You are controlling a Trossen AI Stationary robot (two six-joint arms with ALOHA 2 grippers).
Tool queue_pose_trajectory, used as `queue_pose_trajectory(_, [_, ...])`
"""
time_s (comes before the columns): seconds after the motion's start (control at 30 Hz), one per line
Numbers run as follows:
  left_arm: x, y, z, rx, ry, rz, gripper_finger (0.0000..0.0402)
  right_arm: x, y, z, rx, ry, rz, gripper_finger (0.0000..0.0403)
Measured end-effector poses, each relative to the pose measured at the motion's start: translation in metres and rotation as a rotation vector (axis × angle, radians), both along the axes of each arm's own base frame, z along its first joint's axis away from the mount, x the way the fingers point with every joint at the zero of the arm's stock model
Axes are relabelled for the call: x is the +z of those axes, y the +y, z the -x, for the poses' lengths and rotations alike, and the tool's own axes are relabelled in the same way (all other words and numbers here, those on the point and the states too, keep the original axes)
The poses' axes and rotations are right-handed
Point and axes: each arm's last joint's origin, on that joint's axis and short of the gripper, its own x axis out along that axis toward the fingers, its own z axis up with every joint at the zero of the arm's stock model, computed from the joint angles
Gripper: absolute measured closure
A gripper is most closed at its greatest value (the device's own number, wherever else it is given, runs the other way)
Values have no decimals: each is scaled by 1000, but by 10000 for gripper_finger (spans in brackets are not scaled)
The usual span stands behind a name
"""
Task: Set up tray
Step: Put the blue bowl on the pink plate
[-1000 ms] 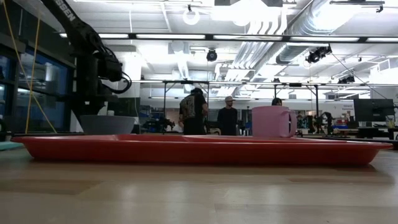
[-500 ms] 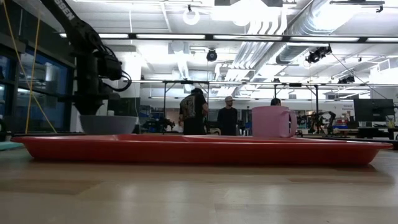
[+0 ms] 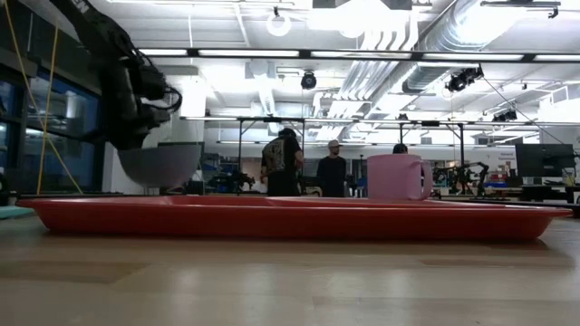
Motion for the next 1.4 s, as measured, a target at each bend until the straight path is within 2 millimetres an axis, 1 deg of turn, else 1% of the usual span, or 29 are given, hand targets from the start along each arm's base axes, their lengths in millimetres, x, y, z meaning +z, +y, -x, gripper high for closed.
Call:
queue_pose_trajectory(0.1, [13, -6, 4, -74, -73, -31, 384, 0, 0, 0, 7, 3, 10, 403])
queue_pose_trajectory(0.17, [28, -10, 4, -120, -144, -78, 384, 0, 0, 0, 8, 6, 11, 403])
queue_pose_trajectory(0.27, [60, -16, 2, -176, -272, -170, 384, 0, -1, 2, 11, 3, 14, 403])
queue_pose_trajectory(0.4, [109, -24, 0, -221, -383, -283, 384, 3, -3, 8, 5, -15, 15, 403])
queue_pose_trajectory(0.47, [131, -31, -5, -262, -414, -318, 384, 5, -6, 13, -21, -39, 27, 403])
queue_pose_trajectory(0.53, [149, -39, -11, -300, -427, -333, 384, 8, -10, 20, -72, -74, 43, 403])
queue_pose_trajectory(0.6, [164, -48, -18, -329, -429, -354, 384, 11, -15, 28, -137, -115, 65, 402])
queue_pose_trajectory(0.67, [172, -56, -27, -353, -431, -369, 384, 13, -20, 37, -199, -149, 87, 402])
queue_pose_trajectory(0.77, [175, -67, -39, -391, -437, -349, 384, 11, -28, 50, -303, -151, 132, 402])
queue_pose_trajectory(0.9, [164, -81, -62, -455, -411, -283, 384, 5, -37, 70, -405, -124, 150, 402])
queue_pose_trajectory(1.07, [145, -97, -105, -555, -357, -213, 385, 4, -47, 97, -428, -147, 108, 402])
queue_pose_trajectory(1.2, [128, -110, -143, -637, -351, -157, 385, 4, -53, 113, -429, -178, 85, 403])
queue_pose_trajectory(1.4, [97, -131, -192, -711, -338, -64, 385, 1, -56, 121, -411, -162, 77, 403])
